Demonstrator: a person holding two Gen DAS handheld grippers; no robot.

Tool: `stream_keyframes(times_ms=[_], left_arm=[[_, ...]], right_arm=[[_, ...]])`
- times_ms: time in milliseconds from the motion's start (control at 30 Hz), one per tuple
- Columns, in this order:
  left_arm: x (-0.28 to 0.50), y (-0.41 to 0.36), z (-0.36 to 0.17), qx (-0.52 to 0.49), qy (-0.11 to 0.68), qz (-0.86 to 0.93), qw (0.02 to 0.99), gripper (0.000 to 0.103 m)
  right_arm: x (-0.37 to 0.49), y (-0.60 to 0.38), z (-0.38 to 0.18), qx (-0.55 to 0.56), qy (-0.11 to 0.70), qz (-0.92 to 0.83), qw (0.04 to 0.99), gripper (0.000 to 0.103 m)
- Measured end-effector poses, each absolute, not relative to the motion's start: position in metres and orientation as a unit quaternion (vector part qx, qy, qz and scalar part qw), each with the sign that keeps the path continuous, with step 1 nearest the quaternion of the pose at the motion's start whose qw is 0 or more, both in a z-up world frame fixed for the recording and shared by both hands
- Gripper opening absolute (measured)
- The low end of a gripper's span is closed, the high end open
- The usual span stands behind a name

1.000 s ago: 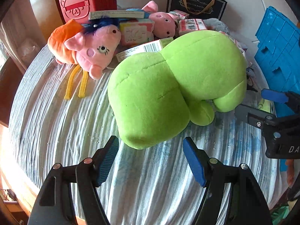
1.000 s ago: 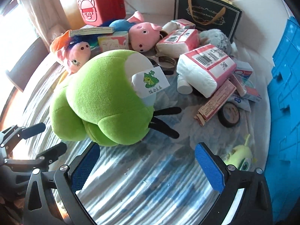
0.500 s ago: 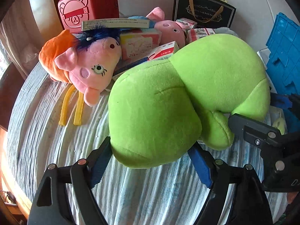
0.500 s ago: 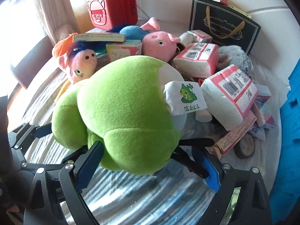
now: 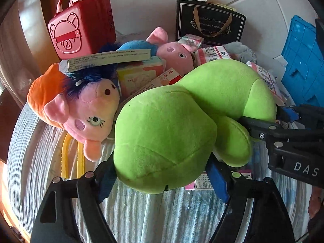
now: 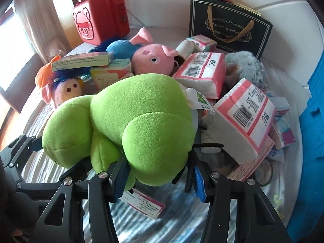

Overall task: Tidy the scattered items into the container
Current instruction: 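Close both tools together on the green frog plush, then lift the green frog plush with both tools and carry it over the crate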

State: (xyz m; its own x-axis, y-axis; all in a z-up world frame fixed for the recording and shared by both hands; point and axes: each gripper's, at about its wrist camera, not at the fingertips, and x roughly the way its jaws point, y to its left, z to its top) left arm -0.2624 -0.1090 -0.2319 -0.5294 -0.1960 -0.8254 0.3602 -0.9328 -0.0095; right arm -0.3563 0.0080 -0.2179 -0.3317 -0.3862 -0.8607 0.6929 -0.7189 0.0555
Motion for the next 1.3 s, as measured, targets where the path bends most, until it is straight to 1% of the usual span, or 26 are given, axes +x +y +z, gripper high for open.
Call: stream_keyframes(times_ms=[33,67,200,267,300,500,567,600,733,800,1067,1300], left_arm=[[-0.262,-0.11,-0.232,0.457,0.091,-0.87,0.159,0.079],[-0.262,-0.111,-0.232,0.457,0.093,-0.87,0.158,0.079],[-0.264,-0.109,-0.232,0.458,0.087,-0.87,0.159,0.079],[-0.264,-0.109,-0.232,0.458,0.088,-0.87,0.161,0.079],[-0.264,-0.109,-0.232,0.459,0.089,-0.869,0.163,0.079],[-0.268,-0.105,-0.231,0.46,0.09,-0.866,0.175,0.079],[-0.268,-0.104,-0.231,0.46,0.09,-0.865,0.178,0.079],[-0.268,-0.104,-0.231,0.46,0.091,-0.864,0.182,0.079],[-0.266,-0.102,-0.224,0.449,0.098,-0.867,0.194,0.07],[-0.263,-0.098,-0.216,0.44,0.091,-0.872,0.196,0.068],[-0.251,-0.086,-0.171,0.401,0.069,-0.892,0.196,0.067],[-0.239,-0.066,-0.116,0.35,0.042,-0.921,0.167,0.067]], right_arm=[[-0.356,0.009,-0.216,0.466,0.159,-0.801,0.339,0.063],[-0.356,0.01,-0.214,0.464,0.156,-0.803,0.339,0.065],[-0.36,0.011,-0.216,0.466,0.158,-0.803,0.336,0.079],[-0.361,0.015,-0.212,0.462,0.155,-0.808,0.331,0.079],[-0.361,0.017,-0.21,0.46,0.154,-0.81,0.33,0.081],[-0.37,0.011,-0.211,0.46,0.155,-0.806,0.338,0.081],[-0.369,0.007,-0.212,0.461,0.162,-0.798,0.354,0.059],[-0.367,0.005,-0.213,0.464,0.165,-0.793,0.359,0.052],[-0.364,0.005,-0.211,0.46,0.174,-0.792,0.361,0.049],[-0.362,0.009,-0.206,0.452,0.168,-0.798,0.363,0.047],[-0.349,0.028,-0.165,0.418,0.136,-0.816,0.374,0.046],[-0.33,0.052,-0.108,0.375,0.111,-0.85,0.352,0.046]])
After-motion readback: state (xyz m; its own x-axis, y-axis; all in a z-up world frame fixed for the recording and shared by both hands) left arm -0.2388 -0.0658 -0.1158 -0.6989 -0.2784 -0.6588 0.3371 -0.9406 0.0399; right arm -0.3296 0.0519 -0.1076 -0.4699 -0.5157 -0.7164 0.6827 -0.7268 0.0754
